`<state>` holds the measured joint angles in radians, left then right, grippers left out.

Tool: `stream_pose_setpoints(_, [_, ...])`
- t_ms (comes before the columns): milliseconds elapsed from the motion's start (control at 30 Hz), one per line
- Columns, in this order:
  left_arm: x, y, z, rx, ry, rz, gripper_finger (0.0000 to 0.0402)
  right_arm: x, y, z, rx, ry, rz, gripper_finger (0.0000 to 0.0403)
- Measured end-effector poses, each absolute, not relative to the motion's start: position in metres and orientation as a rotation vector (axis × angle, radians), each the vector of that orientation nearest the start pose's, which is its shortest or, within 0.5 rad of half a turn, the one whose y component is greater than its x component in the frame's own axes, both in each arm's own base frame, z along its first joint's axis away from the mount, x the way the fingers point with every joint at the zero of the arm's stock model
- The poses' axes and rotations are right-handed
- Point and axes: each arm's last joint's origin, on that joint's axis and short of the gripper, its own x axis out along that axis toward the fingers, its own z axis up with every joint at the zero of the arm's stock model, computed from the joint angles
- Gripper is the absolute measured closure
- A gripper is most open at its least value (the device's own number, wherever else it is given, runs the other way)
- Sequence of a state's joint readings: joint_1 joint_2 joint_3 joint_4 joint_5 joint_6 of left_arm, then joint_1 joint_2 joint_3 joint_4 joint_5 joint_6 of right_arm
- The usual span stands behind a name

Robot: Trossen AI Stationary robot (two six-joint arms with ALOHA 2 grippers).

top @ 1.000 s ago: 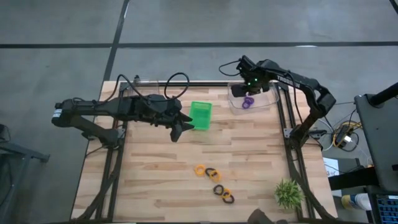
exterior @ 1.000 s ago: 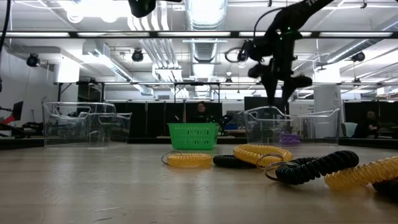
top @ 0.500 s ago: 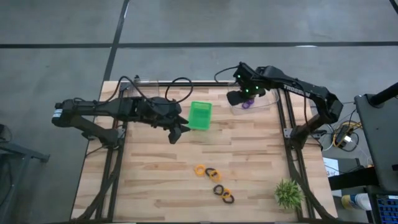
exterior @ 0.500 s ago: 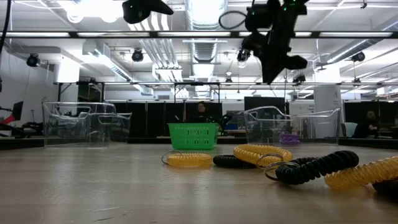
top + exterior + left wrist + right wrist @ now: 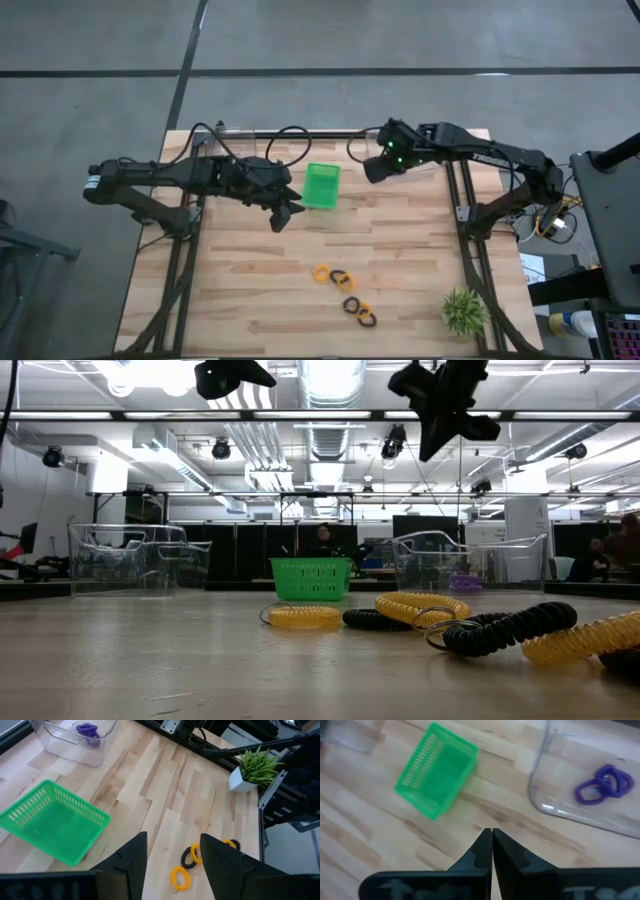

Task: Sort spring keychains
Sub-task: Put the top yellow spring keychain into the left transparent bin

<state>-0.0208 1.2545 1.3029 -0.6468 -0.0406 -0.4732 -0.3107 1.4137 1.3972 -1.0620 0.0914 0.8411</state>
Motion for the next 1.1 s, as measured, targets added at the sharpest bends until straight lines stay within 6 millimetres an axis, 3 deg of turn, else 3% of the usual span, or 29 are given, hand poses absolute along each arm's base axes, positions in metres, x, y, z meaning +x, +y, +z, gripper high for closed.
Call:
stream_pose_setpoints(233, [0.260,-0.005,0.366,-0.406,0.605,0.147,0.0227,0.270,-0.055,0.341,0.829,0.790,-0.728,0.0395])
stream_pose_setpoints(567, [0.261,-0.018,0.336,-0.212,0.684,0.026,0.0227,0.283,-0.001,0.349,0.730,0.659,-0.664,0.0394])
stream_pose_setpoints(833, [0.268,-0.030,0.302,-0.126,0.649,-0.045,0.0227,0.278,0.044,0.372,0.627,0.507,-0.663,0.0394])
stream_pose_setpoints(1100, [0.273,-0.039,0.267,-0.099,0.599,-0.101,0.0227,0.270,0.072,0.392,0.590,0.399,-0.639,0.0394])
